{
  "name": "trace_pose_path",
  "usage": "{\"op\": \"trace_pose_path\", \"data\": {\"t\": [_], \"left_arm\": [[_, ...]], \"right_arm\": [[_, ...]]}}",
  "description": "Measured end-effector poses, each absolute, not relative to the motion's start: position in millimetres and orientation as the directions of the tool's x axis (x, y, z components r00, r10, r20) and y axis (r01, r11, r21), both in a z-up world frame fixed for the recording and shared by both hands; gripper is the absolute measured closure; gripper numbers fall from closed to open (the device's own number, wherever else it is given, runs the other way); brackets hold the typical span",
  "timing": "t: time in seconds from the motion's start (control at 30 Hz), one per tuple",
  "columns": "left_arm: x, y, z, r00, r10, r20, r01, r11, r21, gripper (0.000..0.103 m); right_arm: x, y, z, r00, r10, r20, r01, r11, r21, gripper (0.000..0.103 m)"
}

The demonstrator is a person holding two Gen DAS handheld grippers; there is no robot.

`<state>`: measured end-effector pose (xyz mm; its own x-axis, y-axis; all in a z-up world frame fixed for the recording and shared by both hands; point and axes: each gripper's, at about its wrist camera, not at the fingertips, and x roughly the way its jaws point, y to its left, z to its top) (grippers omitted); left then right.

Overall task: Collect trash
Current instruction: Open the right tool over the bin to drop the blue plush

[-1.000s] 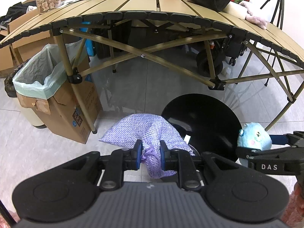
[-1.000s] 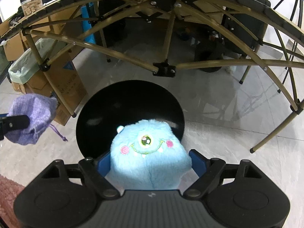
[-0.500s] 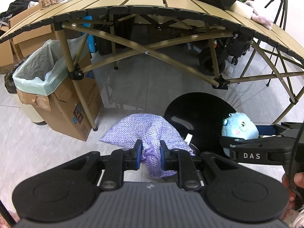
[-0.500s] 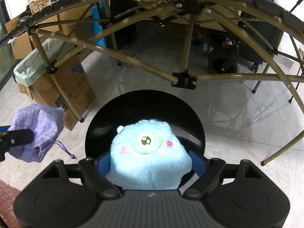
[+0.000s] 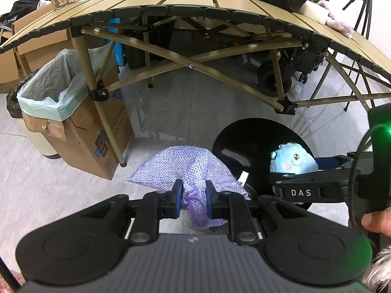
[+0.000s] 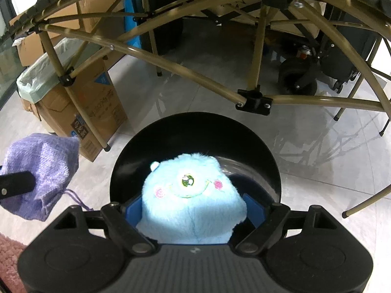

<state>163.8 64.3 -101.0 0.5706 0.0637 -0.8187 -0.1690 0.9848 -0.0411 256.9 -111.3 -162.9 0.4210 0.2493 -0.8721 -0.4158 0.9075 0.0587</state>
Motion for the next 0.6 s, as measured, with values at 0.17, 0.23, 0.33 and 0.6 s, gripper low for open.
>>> {"op": "trace_pose_path", "data": {"t": [0.17,0.23,0.33,0.6], "left_arm": [[164,65,-102,0.567,0.063,-0.821,-0.172,0.984,-0.043,0.084],[165,65,-102,0.567,0.064,-0.821,-0.172,0.984,-0.042,0.084],[164,65,-102,0.566,0.064,-0.822,-0.172,0.984,-0.042,0.084],[164,65,-102,0.569,0.063,-0.820,-0.170,0.984,-0.043,0.084]], "right_arm": [[263,-106,-168,0.395,0.239,-0.887,-0.425,0.904,0.054,0.018],[265,-104,-169,0.388,0.236,-0.891,-0.424,0.904,0.055,0.016],[268,-103,-170,0.383,0.229,-0.895,-0.415,0.908,0.055,0.008],[272,-106,-174,0.362,0.199,-0.911,-0.397,0.917,0.043,0.000]]}}
